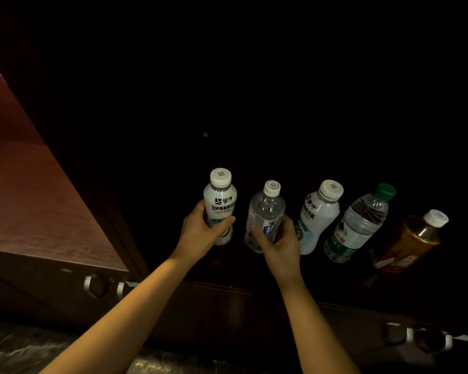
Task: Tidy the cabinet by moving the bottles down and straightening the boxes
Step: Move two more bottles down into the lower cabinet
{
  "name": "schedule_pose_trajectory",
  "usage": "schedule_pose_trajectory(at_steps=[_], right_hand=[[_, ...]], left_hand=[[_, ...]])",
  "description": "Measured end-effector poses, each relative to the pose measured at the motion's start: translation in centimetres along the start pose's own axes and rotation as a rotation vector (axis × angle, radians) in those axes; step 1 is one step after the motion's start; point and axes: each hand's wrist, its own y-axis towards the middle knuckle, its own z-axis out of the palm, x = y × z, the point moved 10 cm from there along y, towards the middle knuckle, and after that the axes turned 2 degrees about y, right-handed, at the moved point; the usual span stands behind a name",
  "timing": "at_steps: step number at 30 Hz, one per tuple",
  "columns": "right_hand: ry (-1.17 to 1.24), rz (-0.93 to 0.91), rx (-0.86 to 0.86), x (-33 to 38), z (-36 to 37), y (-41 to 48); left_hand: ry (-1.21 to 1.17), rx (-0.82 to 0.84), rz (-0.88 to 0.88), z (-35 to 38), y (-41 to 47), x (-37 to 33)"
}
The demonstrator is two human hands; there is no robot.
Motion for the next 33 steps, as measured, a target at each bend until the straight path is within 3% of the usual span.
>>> schedule_pose_trajectory(at_steps=[12,15,24,29,33], right_hand=[[-0.302,-0.023,0.002,1.1,-1.5,-3.9],[-0.394,-0.044,-0.044,2.6,-2.2,-6.8],[-0.694,-0.264,-0.049,10.2,1.2,-14.0],[-0.686,-0.464,-0.038,15.3,6.0,-16.6],[-0.634,-0.608,-0.048,19.2,10.7,-18.9]], left_hand=[[0.231,0.063,0.022,-1.8,-4.4,-0.1],[0.326,0.089,0.136,-3.1,-7.0,-2.0],[0.54,0.097,0.445,-10.4,-13.9,-8.1],[0.628,0.005,0.538,-16.6,-16.4,-9.4],[0.702,-0.107,0.509,-22.8,-17.5,-8.7]])
